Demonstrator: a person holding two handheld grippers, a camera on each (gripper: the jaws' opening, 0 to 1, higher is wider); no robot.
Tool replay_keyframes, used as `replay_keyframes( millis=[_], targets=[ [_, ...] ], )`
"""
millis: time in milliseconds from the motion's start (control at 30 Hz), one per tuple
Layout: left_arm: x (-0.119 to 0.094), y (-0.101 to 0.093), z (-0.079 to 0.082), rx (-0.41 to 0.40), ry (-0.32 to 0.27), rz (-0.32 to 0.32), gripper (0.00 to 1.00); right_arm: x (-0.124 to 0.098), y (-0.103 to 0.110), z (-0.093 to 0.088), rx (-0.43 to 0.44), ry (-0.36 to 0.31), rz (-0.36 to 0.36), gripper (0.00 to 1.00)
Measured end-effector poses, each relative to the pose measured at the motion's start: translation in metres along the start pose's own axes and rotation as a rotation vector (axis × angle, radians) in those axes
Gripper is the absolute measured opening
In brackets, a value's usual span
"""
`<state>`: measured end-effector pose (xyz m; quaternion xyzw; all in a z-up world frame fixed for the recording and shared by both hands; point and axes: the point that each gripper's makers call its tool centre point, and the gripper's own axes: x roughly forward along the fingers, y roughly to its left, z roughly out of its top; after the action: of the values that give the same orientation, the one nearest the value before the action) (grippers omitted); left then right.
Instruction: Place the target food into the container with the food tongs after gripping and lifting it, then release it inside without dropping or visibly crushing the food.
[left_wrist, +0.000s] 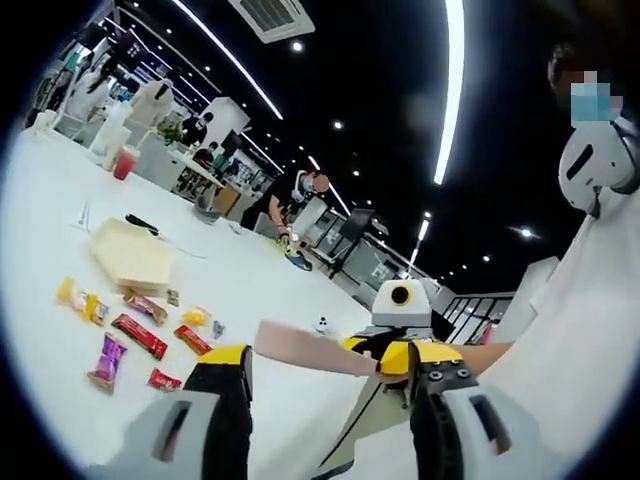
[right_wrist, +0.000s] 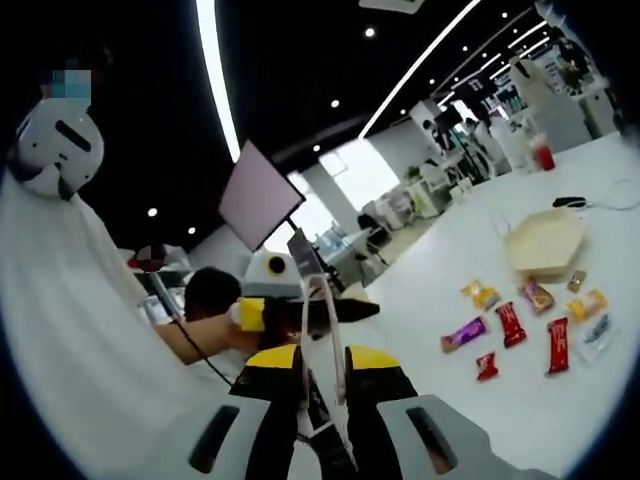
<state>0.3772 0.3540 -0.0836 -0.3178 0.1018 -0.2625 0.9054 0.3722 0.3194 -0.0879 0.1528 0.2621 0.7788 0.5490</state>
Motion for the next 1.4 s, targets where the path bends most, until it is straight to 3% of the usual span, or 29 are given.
replay_keyframes(
  millis=[333,567,667,867,967,1400],
  targets=[
    [0.012,-0.015,-0.006,-0.086,0.020,-0.101,0.26,-0.005,0.006,0.000,0.033,0.001,0.008,0.17],
    [0.013,-0.021,-0.001,-0.130,-0.004,-0.130,0.22,-0.006,0.009,0.003,0.058,-0.022,0.018,0.18],
    [0.011,-0.023,0.000,-0.145,-0.006,-0.135,0.22,-0.005,0.009,0.003,0.120,-0.030,0.011,0.23],
    [0.006,-0.019,0.006,-0.171,-0.056,-0.123,0.22,-0.001,0.005,0.009,0.151,-0.064,0.009,0.30],
    [0.004,-0.018,0.008,-0.164,-0.068,-0.112,0.23,0.000,0.003,0.013,0.099,-0.086,-0.010,0.32],
    [0.001,-0.016,0.028,-0.175,-0.151,-0.091,0.21,-0.003,0.003,0.013,0.137,-0.118,-0.027,0.36]
  ],
)
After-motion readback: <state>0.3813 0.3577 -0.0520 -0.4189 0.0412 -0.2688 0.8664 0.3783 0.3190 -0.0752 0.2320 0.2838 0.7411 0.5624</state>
